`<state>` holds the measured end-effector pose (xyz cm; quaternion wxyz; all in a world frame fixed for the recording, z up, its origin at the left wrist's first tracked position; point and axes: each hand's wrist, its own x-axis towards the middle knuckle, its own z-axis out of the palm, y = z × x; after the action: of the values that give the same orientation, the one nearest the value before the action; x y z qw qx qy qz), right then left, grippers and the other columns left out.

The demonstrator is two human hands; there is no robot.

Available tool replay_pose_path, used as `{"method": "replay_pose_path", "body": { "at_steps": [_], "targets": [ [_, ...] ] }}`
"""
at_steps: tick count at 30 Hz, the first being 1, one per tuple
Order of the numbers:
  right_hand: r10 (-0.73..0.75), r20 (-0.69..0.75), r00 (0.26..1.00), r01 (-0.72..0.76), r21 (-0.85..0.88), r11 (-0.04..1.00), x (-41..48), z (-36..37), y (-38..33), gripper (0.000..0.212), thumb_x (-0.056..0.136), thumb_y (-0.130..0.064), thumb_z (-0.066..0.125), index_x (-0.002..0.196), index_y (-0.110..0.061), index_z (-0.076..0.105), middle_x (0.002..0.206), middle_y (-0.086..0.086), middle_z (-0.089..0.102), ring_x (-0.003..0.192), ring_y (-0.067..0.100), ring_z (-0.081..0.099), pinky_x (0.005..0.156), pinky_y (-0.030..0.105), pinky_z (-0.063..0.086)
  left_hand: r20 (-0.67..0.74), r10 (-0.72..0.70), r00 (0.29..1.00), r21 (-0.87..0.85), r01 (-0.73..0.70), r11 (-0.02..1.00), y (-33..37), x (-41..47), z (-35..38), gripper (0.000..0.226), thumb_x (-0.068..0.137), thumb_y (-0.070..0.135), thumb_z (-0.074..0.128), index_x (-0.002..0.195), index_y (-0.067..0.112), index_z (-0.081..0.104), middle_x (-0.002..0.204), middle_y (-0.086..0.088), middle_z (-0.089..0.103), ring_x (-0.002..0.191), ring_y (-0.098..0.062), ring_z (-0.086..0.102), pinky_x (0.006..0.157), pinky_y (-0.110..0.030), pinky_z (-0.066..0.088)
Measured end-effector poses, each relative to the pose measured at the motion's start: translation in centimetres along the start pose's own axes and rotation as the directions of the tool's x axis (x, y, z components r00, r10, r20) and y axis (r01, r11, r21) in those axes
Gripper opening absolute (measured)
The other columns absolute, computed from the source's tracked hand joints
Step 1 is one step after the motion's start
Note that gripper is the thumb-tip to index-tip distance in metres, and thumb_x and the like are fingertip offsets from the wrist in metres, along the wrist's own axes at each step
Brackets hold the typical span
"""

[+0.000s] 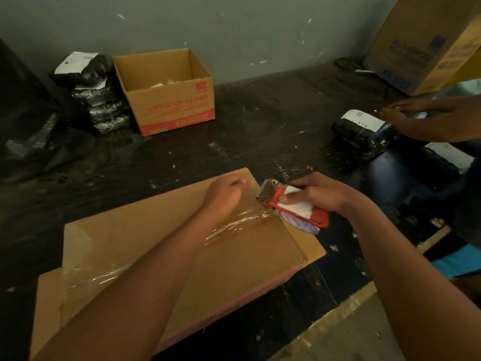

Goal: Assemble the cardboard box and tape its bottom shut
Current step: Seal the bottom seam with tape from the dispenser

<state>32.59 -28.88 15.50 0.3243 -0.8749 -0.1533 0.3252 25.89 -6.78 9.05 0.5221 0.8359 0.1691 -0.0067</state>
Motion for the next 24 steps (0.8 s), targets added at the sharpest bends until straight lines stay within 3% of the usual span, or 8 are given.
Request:
{"method": "replay_pose_path", "body": {
  "at_steps": [2,5,7,9,12,18,20,24],
  "targets": [
    [-0.015,-0.002,1.0,0.015,0.018,1.0,0.6,0.0,-0.3,0.031,0.089,-0.043,0.076,0.113,-0.024,0.078,0.098,0.0,0.078,0.095,0.024,0.073,0.082,0.037,0.053,0.184,-0.149,0.972,-0.236,0.191,0.953,1.8,0.9,-0.4,0.032,0.106,0.034,0.045,0.107,0.019,0.073,0.104,-0.001,0.074,0.105,-0.023,0.067,0.098,-0.04,0.049],
    [-0.017,-0.006,1.0,0.017,0.023,1.0,0.9,0.0,-1.2,0.031,0.09,-0.042,0.074,0.114,-0.022,0.077,0.099,0.001,0.078,0.093,0.023,0.073,0.081,0.037,0.054,0.364,-0.239,0.9,-0.372,0.376,0.849,3.0,1.8,-1.0,0.042,0.106,0.046,0.043,0.103,0.018,0.074,0.109,-0.008,0.073,0.107,-0.028,0.068,0.097,-0.044,0.053],
    [-0.015,-0.016,1.0,0.015,0.025,1.0,1.1,0.0,-1.6,0.031,0.091,-0.041,0.074,0.115,-0.021,0.077,0.099,0.002,0.078,0.093,0.023,0.073,0.084,0.038,0.054,0.396,-0.234,0.888,-0.415,0.4,0.817,2.8,2.4,-1.4,0.038,0.104,0.043,0.051,0.108,0.013,0.075,0.11,-0.011,0.074,0.106,-0.027,0.07,0.094,-0.043,0.057],
    [-0.007,-0.025,1.0,0.008,0.041,0.999,1.2,0.1,-1.8,0.03,0.092,-0.039,0.074,0.114,-0.019,0.077,0.099,0.003,0.078,0.092,0.024,0.073,0.085,0.038,0.055,0.406,-0.219,0.887,-0.433,0.398,0.808,2.7,2.8,-1.9,0.028,0.103,0.027,0.056,0.117,0.008,0.072,0.107,-0.01,0.074,0.1,-0.023,0.071,0.085,-0.037,0.06],
    [0.0,-0.043,0.999,0.004,0.08,0.997,1.5,0.3,-1.8,0.028,0.091,-0.037,0.075,0.111,-0.017,0.079,0.098,0.004,0.079,0.093,0.026,0.074,0.084,0.038,0.056,0.434,-0.208,0.877,-0.435,0.406,0.804,2.4,3.4,-2.6,0.015,0.1,0.009,0.059,0.109,0.008,0.071,0.104,-0.011,0.074,0.096,-0.022,0.072,0.077,-0.032,0.061],
    [0.041,-0.075,0.996,-0.031,0.134,0.99,2.2,1.2,-2.1,0.034,0.086,-0.041,0.079,0.108,-0.016,0.08,0.099,0.005,0.08,0.095,0.028,0.075,0.089,0.043,0.057,0.42,-0.162,0.893,-0.312,0.309,0.898,2.0,4.7,-2.9,0.02,0.093,-0.006,0.063,0.101,0.01,0.073,0.102,-0.009,0.075,0.092,-0.018,0.074,0.077,-0.028,0.063],
    [0.059,-0.085,0.995,-0.044,0.17,0.984,2.5,1.5,-2.3,0.042,0.08,-0.048,0.08,0.106,-0.015,0.08,0.098,0.006,0.08,0.095,0.029,0.076,0.092,0.047,0.058,0.366,-0.117,0.923,-0.239,0.214,0.947,1.9,5.8,-2.8,0.021,0.093,-0.008,0.063,0.096,0.009,0.075,0.097,-0.009,0.074,0.087,-0.016,0.073,0.07,-0.025,0.062],
    [0.111,-0.072,0.991,-0.085,0.3,0.95,3.1,1.8,-2.8,0.037,0.087,-0.038,0.079,0.109,-0.009,0.077,0.099,0.01,0.081,0.094,0.029,0.077,0.087,0.043,0.061,0.281,0.029,0.959,-0.165,0.019,0.986,1.7,7.6,-2.7,0.015,0.093,-0.004,0.067,0.09,0.008,0.075,0.083,-0.009,0.074,0.072,-0.014,0.072,0.064,-0.022,0.059]
  ]
}}
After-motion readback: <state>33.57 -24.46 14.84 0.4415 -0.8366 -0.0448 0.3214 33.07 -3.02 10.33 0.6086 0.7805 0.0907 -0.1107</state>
